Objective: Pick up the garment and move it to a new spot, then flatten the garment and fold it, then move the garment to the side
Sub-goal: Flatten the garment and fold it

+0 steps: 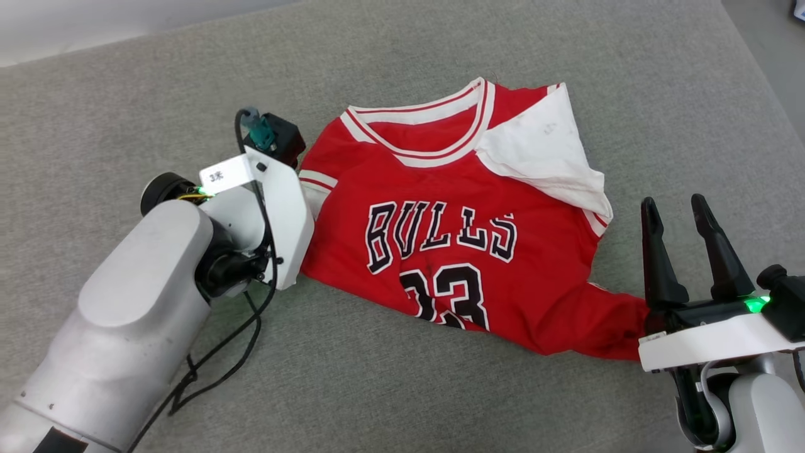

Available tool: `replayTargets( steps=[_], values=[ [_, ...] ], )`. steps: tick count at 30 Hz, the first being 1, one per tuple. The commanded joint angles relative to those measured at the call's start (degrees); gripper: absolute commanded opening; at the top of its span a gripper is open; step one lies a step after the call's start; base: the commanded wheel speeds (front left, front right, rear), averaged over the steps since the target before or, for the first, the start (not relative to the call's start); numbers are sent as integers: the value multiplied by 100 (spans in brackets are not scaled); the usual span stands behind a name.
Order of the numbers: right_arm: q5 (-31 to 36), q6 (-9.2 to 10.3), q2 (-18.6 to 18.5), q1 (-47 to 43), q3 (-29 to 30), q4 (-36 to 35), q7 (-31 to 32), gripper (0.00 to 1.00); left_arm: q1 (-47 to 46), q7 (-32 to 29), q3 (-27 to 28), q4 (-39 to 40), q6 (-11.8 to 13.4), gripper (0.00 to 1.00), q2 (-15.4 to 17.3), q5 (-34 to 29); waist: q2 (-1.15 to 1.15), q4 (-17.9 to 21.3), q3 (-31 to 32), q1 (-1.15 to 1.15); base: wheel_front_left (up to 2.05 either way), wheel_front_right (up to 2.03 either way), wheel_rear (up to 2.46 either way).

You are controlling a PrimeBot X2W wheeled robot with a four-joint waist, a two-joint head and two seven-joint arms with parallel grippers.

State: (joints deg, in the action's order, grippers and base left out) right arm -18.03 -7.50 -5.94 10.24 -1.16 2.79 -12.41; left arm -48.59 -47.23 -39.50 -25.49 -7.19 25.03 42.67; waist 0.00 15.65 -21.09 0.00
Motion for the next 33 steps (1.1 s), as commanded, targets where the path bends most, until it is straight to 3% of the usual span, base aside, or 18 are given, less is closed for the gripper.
replayTargets(
  steps=[1,10,19,28,29,30,33],
  values=[
    [53,2,-16,48,-10,26,-10,100,133,150,7,-93,-1,0,100,-40,0,-65,61,0,0,0,0],
    [87,2,-108,-62,15,55,110,100,192,1417,599,13,43,0,249,136,0,-496,465,0,0,0,0],
    [106,2,-131,-167,40,-25,280,100,929,1492,907,401,192,0,921,370,0,-846,791,0,0,0,0],
    [150,2,-81,-139,-78,-78,404,100,1225,1929,1259,312,793,0,1311,215,0,-942,758,0,0,0,0],
    [150,2,-76,-121,-89,-80,413,100,1233,1972,1220,254,830,44,1317,136,0,-938,753,0,0,0,0],
    [153,2,-72,-104,-94,-80,412,100,1232,2037,1175,211,858,100,1319,45,0,-936,746,0,0,0,0],
    [161,2,-68,-81,-87,-64,412,100,1163,2428,1108,53,889,100,1234,-175,0,-957,762,0,0,0,0]
  ],
)
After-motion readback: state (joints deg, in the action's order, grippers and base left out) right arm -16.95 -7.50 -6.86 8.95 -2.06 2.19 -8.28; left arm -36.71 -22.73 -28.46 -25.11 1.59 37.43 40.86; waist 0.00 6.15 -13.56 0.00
